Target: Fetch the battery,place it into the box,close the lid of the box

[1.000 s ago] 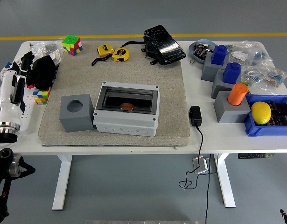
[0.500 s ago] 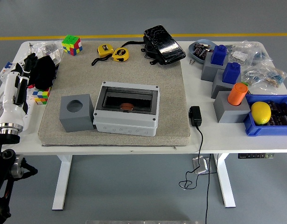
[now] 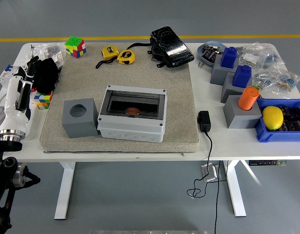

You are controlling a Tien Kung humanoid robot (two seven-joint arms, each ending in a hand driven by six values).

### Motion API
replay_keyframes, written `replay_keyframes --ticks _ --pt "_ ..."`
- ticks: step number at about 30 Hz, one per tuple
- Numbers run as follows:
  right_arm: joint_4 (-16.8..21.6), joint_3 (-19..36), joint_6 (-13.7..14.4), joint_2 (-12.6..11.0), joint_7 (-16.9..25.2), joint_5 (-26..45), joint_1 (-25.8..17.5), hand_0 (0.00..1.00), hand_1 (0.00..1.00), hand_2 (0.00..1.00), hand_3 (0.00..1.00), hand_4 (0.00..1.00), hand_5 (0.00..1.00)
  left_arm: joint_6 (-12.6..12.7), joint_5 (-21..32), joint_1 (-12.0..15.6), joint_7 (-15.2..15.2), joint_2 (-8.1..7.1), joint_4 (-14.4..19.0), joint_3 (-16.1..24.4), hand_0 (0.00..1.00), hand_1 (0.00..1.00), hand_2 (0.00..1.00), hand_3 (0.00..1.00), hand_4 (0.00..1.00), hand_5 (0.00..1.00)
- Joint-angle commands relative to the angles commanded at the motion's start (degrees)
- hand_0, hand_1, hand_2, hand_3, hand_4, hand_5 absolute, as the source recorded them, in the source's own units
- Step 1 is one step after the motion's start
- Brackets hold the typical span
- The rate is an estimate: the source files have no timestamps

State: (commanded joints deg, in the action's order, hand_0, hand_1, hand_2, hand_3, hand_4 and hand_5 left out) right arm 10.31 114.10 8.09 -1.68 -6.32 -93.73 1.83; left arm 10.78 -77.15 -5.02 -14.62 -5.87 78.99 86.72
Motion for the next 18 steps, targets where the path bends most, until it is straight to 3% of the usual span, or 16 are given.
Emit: replay_keyframes --ticks 3,18 --pt "0.0 -2.33 -0.12 0.45 -0.03 2.18 -0.53 0.849 0.814 0.786 0.818 0.998 0.998 0.08 -0.04 0.16 0.01 0.03 0.04 -0.22 0.917 0.915 0.868 0.865 0.998 0.998" --pt "0.0 -1.38 -0.24 1.24 -0.47 1.62 -0.01 0.842 0.804 0.782 0.809 0.998 0.998 0.09 -0.13 0.25 0.44 -0.17 -0.03 -0.87 0.906 0.897 0.853 0.853 0.998 0.998"
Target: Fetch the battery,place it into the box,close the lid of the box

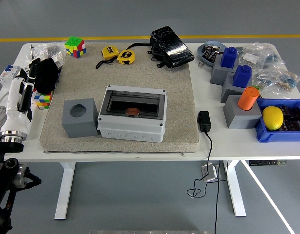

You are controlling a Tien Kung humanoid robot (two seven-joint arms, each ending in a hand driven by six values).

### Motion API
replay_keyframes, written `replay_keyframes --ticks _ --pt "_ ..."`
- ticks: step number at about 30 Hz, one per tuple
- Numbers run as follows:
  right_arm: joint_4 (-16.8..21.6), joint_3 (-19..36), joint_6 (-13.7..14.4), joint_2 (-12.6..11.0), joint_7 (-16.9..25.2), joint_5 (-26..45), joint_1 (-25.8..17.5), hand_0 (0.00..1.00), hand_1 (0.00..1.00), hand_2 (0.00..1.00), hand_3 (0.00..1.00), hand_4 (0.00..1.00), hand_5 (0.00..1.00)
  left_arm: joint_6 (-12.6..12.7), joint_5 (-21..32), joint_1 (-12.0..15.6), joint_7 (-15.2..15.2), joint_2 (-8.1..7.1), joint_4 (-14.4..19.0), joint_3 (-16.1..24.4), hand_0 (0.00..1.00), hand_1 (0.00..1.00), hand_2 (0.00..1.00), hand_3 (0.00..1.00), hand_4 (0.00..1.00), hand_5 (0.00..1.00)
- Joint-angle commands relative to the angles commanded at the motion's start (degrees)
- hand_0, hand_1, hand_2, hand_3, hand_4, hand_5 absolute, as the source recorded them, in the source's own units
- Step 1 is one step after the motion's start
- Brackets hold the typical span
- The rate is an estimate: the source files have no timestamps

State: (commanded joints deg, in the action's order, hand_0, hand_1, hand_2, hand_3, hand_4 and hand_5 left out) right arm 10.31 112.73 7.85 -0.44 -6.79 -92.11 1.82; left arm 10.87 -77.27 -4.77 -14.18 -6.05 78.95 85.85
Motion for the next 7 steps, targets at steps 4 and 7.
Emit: replay_keyframes --ticks 4,7 --pt "0.0 -0.77 0.06 -0.2 0.04 0.86 0.08 0.841 0.804 0.784 0.808 0.998 0.998 0.02 0.05 -0.04 -0.01 0.0 0.02 -0.03 0.902 0.893 0.838 0.844 0.998 0.998" --pt "0.0 -2.47 0.03 -0.44 0.38 2.58 0.22 0.841 0.804 0.784 0.808 0.998 0.998 0.07 0.24 -0.2 -0.16 -0.03 0.12 0.0 0.902 0.893 0.838 0.844 0.998 0.998"
